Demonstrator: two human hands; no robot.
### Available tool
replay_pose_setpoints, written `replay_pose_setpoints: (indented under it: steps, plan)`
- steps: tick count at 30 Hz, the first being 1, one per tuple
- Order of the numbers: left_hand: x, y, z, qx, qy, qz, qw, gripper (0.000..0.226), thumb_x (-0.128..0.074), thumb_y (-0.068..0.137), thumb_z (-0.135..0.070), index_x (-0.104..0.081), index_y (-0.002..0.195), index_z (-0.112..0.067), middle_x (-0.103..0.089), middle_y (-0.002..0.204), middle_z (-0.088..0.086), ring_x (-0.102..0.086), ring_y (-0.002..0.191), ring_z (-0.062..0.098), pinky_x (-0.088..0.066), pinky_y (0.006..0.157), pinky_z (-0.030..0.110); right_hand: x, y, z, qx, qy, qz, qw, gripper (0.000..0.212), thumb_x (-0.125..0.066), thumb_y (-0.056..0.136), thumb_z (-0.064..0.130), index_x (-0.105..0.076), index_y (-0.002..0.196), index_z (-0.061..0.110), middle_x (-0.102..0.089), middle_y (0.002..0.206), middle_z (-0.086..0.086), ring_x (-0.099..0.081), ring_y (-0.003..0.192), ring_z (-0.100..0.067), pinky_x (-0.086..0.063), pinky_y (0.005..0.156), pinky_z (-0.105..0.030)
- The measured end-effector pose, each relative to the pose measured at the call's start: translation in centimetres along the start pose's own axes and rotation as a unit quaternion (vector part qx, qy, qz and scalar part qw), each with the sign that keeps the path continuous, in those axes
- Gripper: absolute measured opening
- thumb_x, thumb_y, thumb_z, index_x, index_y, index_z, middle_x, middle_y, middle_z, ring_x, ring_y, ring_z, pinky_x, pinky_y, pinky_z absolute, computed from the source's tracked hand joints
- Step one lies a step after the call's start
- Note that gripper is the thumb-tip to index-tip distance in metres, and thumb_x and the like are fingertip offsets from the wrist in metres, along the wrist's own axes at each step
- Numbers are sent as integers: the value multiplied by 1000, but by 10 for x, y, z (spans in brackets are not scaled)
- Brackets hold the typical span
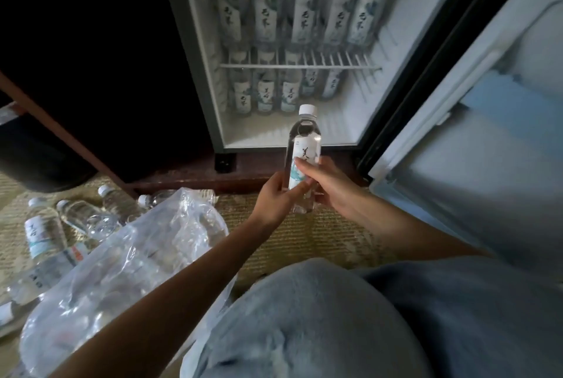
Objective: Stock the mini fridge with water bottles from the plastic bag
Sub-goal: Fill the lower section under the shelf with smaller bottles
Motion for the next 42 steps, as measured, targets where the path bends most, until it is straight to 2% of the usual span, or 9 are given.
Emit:
replay_pose_setpoints:
  steps: [4,11,16,23,26,30,34,38,42]
  plan:
    - [-11,6,-9,-10,26,22,999,38,-66,85,-30,-53,116,-12,-67,106,8,-69,84,18,-54,63,22,15,-4,-1,3,7,-25,1000,58,-70,82,41,-41,126,17,-61,113,-6,-65,97,-22,-57,72,-35]
    - [-3,13,-11,20,45,69,996,46,-66,86,-29,-52,127,-14,-67,113,7,-68,96,19,-54,75,25,18,6,-4,11,-13,-32,999,65,-74,77,41,-41,130,22,-62,117,-4,-67,96,-21,-57,81,-38]
    - [3,22,-1,53,25,56,997,48,-71,81,-28,-56,125,-14,-70,108,8,-70,94,24,-56,83,36,17,14,-6,17,-23,-35,999,63,-73,77,42,-45,130,24,-63,116,-1,-66,94,-18,-55,73,-31]
    - [-7,41,2,46,68,50,995,39,-71,82,-25,-60,117,-15,-70,106,5,-68,89,14,-52,72,22,33,31,-15,0,-30,-24,999,64,-75,77,37,-44,132,22,-63,116,-3,-66,98,-20,-55,85,-39]
    - [-12,53,3,33,102,51,993,43,-72,80,-24,-59,120,-16,-68,110,2,-65,94,12,-50,78,25,41,40,-10,15,-80,-16,997,65,-77,75,33,-41,129,24,-59,116,-3,-63,98,-20,-55,83,-36]
    - [-10,68,4,6,123,19,992,48,-77,75,-20,-58,120,-22,-66,102,-9,-64,97,11,-53,79,26,49,55,-3,47,-127,5,991,63,-81,72,25,-43,123,22,-58,117,-1,-59,106,-19,-53,89,-36]
    - [-7,94,1,-17,164,-13,986,60,-82,70,-21,-57,124,-21,-65,113,-5,-63,98,11,-56,73,26,55,73,2,89,-121,-7,989,63,-81,72,16,-43,121,25,-59,118,0,-57,110,-15,-49,91,-29]
    - [-7,118,-7,-25,165,-47,985,58,-82,70,-23,-57,123,-27,-69,109,-5,-66,96,14,-58,80,41,58,90,16,139,-89,-26,986,62,-78,74,4,-42,123,18,-62,115,1,-60,105,-11,-51,85,-22]
    - [-10,141,-20,-57,172,-76,981,56,-79,74,-22,-57,125,-30,-68,113,-9,-64,99,11,-54,86,36,66,111,26,156,-71,-69,983,62,-78,73,3,-43,123,14,-63,115,-3,-62,104,-14,-50,89,-26]
Point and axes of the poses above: each hand's wrist, its own y-axis towards the middle knuckle, its own x-axis out of the back of the hand, z = x × y, the point moved 6 cm from there along y, towards the middle knuckle
